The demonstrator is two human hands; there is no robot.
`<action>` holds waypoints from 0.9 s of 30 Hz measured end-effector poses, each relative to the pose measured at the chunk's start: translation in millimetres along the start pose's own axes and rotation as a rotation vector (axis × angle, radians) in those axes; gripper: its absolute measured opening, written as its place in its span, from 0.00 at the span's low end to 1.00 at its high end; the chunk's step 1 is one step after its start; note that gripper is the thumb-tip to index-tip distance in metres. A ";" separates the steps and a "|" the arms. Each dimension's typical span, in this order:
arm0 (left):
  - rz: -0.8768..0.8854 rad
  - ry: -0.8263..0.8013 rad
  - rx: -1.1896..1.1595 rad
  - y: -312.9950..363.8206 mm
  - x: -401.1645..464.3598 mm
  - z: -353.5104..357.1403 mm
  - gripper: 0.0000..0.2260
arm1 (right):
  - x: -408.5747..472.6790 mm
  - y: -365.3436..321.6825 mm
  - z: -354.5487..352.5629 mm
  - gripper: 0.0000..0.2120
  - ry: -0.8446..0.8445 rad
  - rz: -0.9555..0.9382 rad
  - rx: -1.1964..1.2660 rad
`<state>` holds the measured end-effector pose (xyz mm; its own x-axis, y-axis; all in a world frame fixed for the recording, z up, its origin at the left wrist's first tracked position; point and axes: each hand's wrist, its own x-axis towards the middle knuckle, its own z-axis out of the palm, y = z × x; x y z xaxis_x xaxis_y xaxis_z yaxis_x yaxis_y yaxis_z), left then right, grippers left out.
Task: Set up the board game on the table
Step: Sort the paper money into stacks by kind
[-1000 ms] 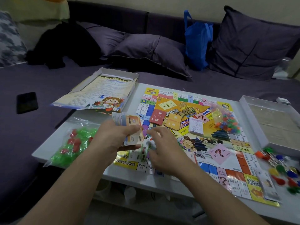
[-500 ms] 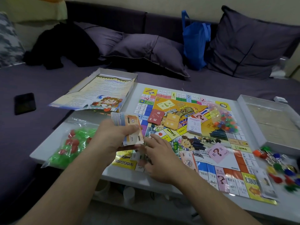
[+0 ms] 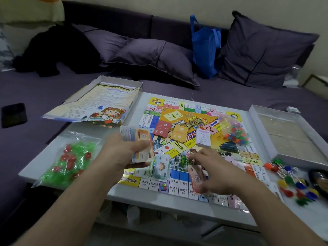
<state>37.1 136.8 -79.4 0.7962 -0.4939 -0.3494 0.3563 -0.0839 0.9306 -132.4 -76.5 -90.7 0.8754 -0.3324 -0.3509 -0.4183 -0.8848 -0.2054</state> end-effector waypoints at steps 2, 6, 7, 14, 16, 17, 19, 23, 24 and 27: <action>-0.007 0.001 0.008 -1.3 0.3 2.9 0.13 | -0.2 3.2 4.0 0.43 0.009 0.020 -0.006; -0.022 -0.006 0.019 -5.9 0.2 9.3 0.12 | 1.3 6.0 5.9 0.33 0.002 0.044 0.011; -0.031 -0.009 0.021 -7.2 0.0 10.9 0.13 | 2.1 6.0 5.9 0.30 -0.002 0.047 0.019; -0.072 -0.007 0.039 -13.1 1.7 14.0 0.15 | 0.5 -0.4 5.0 0.33 0.013 0.005 -0.014; -0.070 -0.004 0.044 -12.9 1.4 14.7 0.15 | -0.3 -2.1 4.7 0.36 0.023 -0.001 -0.037; -0.069 0.000 0.046 -12.5 1.4 15.0 0.14 | -0.5 -3.0 4.3 0.34 0.023 -0.002 -0.047; -0.069 0.002 0.049 -12.0 1.1 15.8 0.13 | -1.3 -4.5 4.1 0.29 0.014 0.001 -0.046; -0.067 0.007 0.056 -11.8 0.8 17.0 0.14 | -4.2 -9.0 3.1 0.18 -0.027 0.021 0.047; -0.065 0.008 0.055 -11.7 0.4 17.1 0.13 | -4.7 -9.3 3.2 0.15 -0.030 0.021 0.072; -0.062 0.004 0.046 -10.2 -0.6 17.1 0.12 | -2.8 -6.8 3.2 0.17 -0.001 0.025 0.135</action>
<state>24.6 123.2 -86.9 0.7756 -0.4828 -0.4068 0.3819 -0.1543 0.9112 -132.8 -68.5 -91.2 0.8639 -0.3537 -0.3586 -0.4692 -0.8241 -0.3173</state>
